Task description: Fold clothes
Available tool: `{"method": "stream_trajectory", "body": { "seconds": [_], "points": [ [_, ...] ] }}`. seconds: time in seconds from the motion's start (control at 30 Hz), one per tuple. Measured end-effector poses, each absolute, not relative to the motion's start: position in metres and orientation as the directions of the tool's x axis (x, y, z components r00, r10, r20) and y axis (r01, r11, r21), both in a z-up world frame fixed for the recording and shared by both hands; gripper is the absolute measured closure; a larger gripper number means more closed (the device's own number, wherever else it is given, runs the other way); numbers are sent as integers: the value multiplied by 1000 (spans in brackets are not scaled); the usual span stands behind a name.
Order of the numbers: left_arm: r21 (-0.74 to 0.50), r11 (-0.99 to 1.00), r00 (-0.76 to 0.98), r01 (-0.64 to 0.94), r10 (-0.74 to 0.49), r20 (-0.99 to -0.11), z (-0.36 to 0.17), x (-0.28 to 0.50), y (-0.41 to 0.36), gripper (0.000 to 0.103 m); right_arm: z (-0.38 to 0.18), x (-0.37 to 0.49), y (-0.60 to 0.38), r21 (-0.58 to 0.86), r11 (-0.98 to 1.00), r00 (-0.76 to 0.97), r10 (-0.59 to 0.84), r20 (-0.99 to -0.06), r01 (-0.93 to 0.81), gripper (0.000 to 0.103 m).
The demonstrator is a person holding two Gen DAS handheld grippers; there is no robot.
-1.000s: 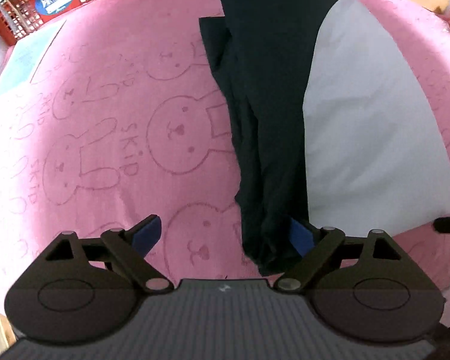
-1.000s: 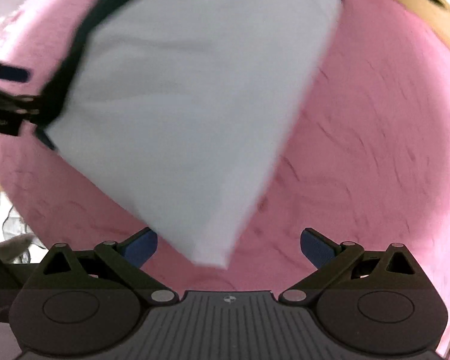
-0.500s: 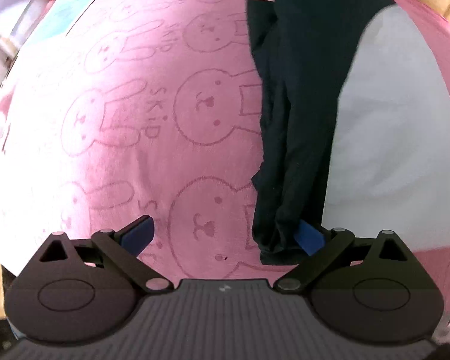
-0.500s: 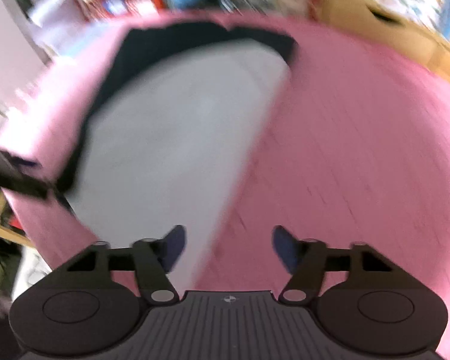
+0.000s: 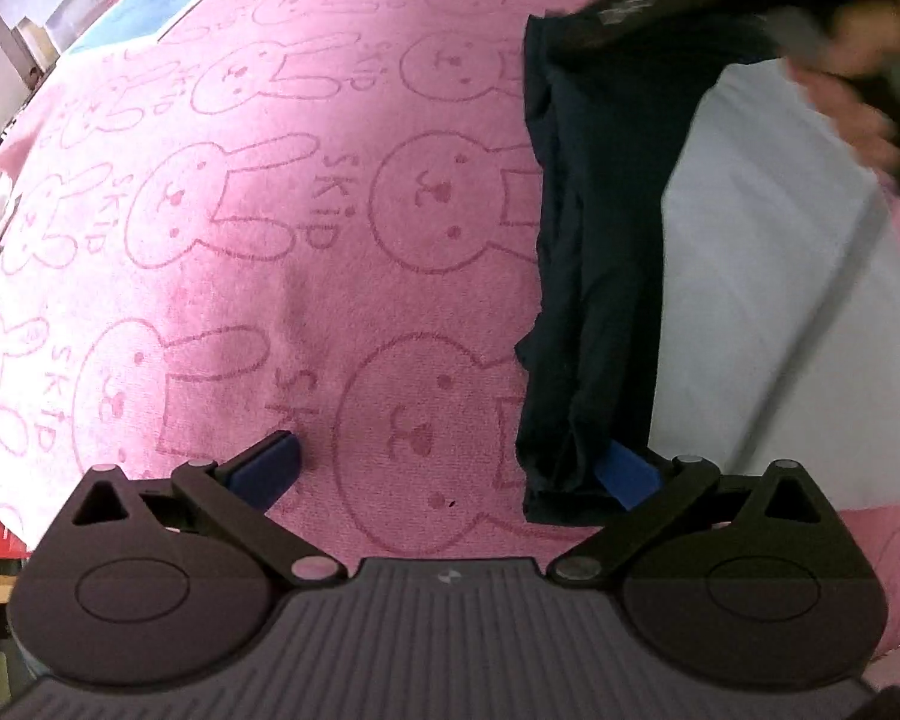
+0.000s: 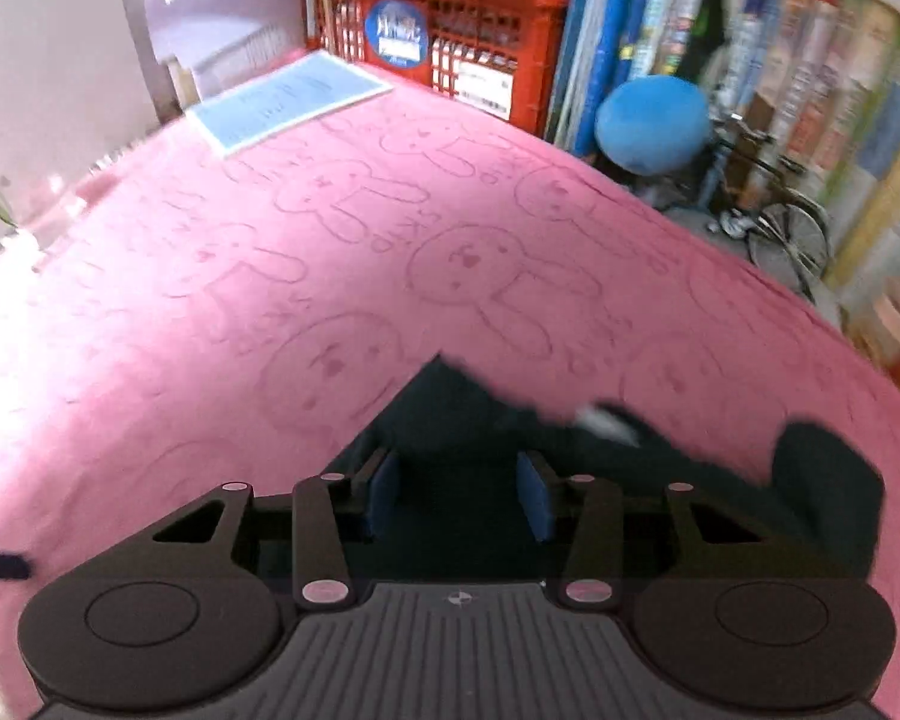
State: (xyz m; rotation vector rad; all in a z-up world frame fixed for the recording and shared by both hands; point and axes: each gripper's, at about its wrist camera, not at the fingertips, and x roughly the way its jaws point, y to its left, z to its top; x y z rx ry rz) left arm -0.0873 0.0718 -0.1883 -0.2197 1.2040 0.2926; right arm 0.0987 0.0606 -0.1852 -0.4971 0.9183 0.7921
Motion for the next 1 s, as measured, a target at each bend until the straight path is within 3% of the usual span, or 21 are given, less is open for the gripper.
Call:
{"method": "stream_trajectory", "body": {
  "seconds": [0.1, 0.17, 0.37, 0.5, 0.73, 1.0],
  "points": [
    [-13, 944, 346, -328, 107, -932, -188, -92, 71, 0, -198, 119, 73, -24, 643, 350, 385, -854, -766, 54],
    [-14, 946, 351, -325, 107, -930, -188, -94, 70, 0, -201, 131, 76, 29, 668, 322, 396, -860, -744, 44],
    [-14, 950, 351, -312, 102, -931, -187, -96, 69, 0, -207, 142, 90, 0, 656, 325, 374, -869, -754, 20],
    [-14, 951, 347, -310, 99, -932, -186, -99, 69, 0, -193, 135, 87, -8, 684, 344, 356, -869, -729, 28],
    [-14, 951, 343, -310, 99, -934, -184, -104, 69, 0, -147, 66, 11, 35, 691, 417, 475, -775, -722, 17],
    [-14, 950, 339, -313, 98, -936, -183, -114, 71, 0, -165, -42, -85, -141, 611, 448, 384, -807, -779, 17]
  ]
}}
